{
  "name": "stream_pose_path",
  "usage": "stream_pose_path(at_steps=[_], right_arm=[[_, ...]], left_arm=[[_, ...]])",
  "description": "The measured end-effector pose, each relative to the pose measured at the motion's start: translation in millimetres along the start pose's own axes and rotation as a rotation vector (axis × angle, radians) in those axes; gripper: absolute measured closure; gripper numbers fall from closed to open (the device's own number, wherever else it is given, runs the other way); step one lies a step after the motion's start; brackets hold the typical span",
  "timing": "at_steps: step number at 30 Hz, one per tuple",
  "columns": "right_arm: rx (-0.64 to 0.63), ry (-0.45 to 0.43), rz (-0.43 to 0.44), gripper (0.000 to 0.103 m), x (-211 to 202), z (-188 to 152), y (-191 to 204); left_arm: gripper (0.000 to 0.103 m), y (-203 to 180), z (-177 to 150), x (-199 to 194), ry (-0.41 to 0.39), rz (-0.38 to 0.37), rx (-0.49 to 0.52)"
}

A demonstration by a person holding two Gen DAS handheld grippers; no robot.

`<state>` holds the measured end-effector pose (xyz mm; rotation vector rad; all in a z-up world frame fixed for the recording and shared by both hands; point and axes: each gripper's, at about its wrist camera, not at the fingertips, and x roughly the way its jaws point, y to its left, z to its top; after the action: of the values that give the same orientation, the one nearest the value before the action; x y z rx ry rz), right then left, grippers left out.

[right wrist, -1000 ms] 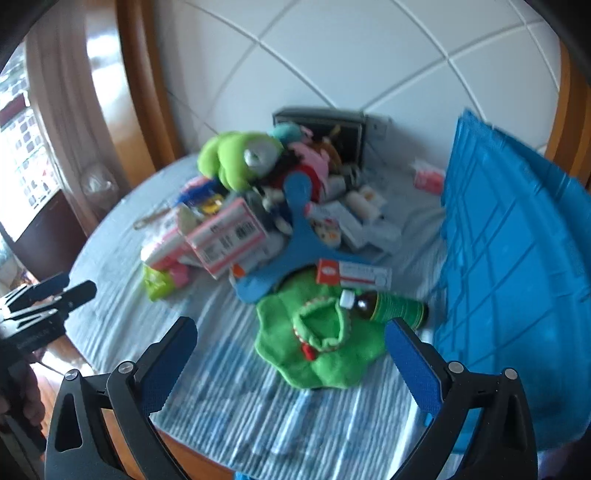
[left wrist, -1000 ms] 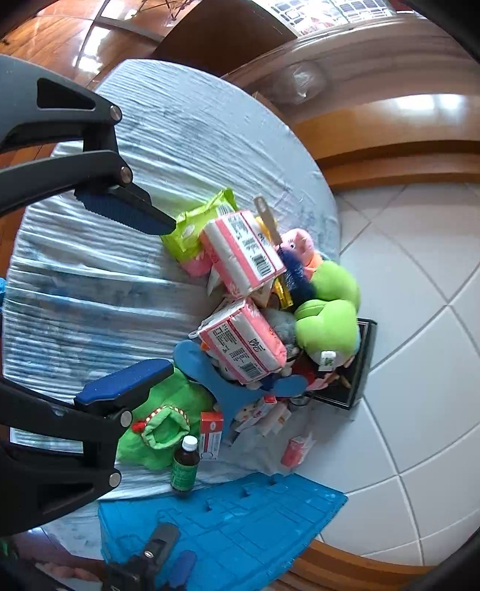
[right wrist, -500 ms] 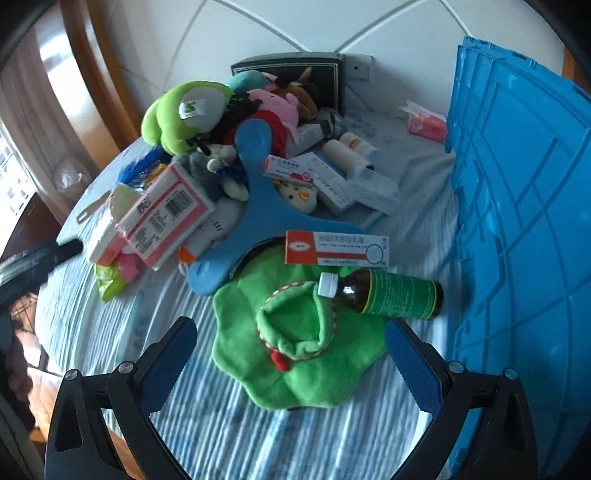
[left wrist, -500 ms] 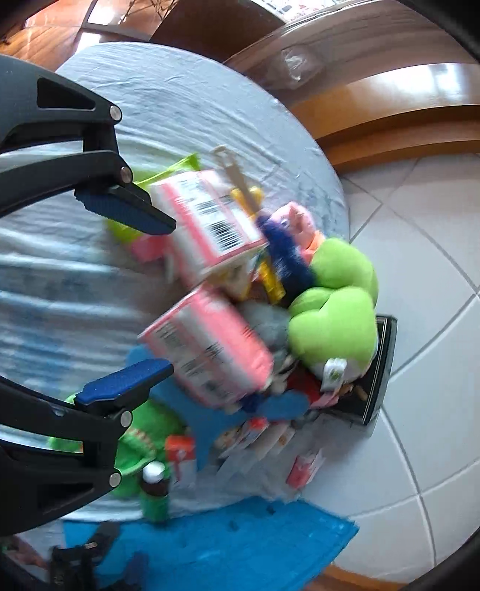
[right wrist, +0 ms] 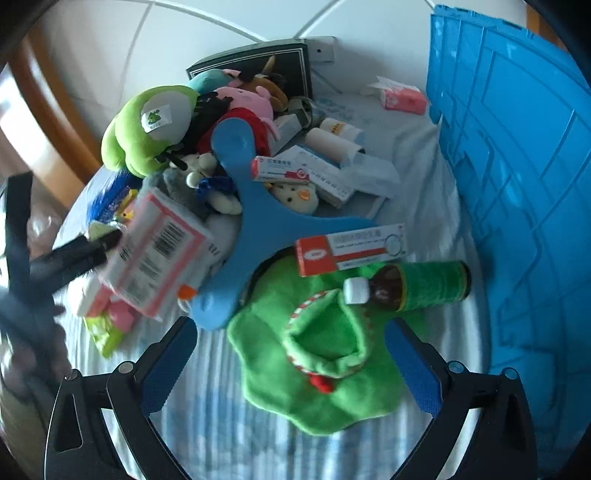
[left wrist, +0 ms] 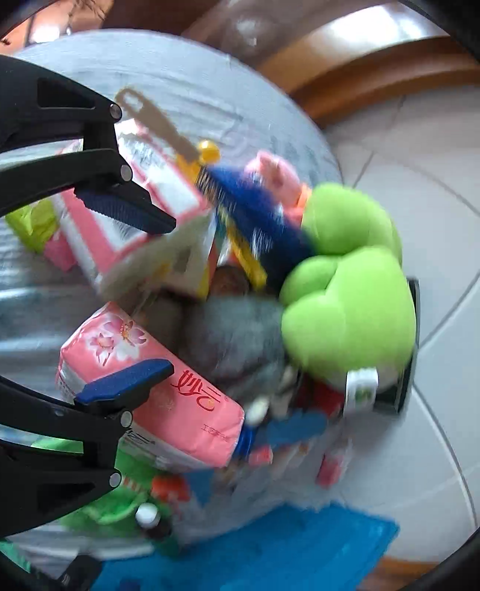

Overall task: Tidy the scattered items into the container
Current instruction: 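Reach both grippers toward the pink flower tissue packs beside the green plush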

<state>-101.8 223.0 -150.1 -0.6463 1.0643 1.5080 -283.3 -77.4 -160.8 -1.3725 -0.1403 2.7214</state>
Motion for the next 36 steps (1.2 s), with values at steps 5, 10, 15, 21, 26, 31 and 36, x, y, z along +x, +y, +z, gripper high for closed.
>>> stream_pose_path(at_steps=[5,10,15,21,26,31,36], right_arm=[[-0.011,0.029,0.016,0.0,16.1,1.3,33.8],[-0.07,0.055,0.058,0.0,33.3,6.7,70.9],[-0.098,0.063,0.07,0.0,43.9,11.2,89.3],[-0.044,0.118,0.024,0.0,55.0,-5.7,77.7],[0.004,0.117,-0.012,0.0,48.9,-14.5,57.9],[0.011,0.102,-0.012,0.0,39.1,-21.5,47.0],[-0.019,0.122,-0.014,0.0,36.2,-32.9,38.2]], left_arm=[[0.034,40.8,-19.1,-10.9,0.057,-0.04,-0.085],[0.034,100.3,-24.6,-13.7,0.058,0.061,-0.166],[0.034,140.0,-1.3,7.7,0.054,0.15,-0.206],[0.034,150.7,-10.3,39.3,0.166,0.097,-0.218],[0.034,113.1,-54.5,21.9,0.195,0.015,-0.302],[0.034,69.9,-93.2,1.9,0.208,-0.032,-0.239],[0.034,54.6,-118.7,-0.6,0.243,0.005,-0.248]])
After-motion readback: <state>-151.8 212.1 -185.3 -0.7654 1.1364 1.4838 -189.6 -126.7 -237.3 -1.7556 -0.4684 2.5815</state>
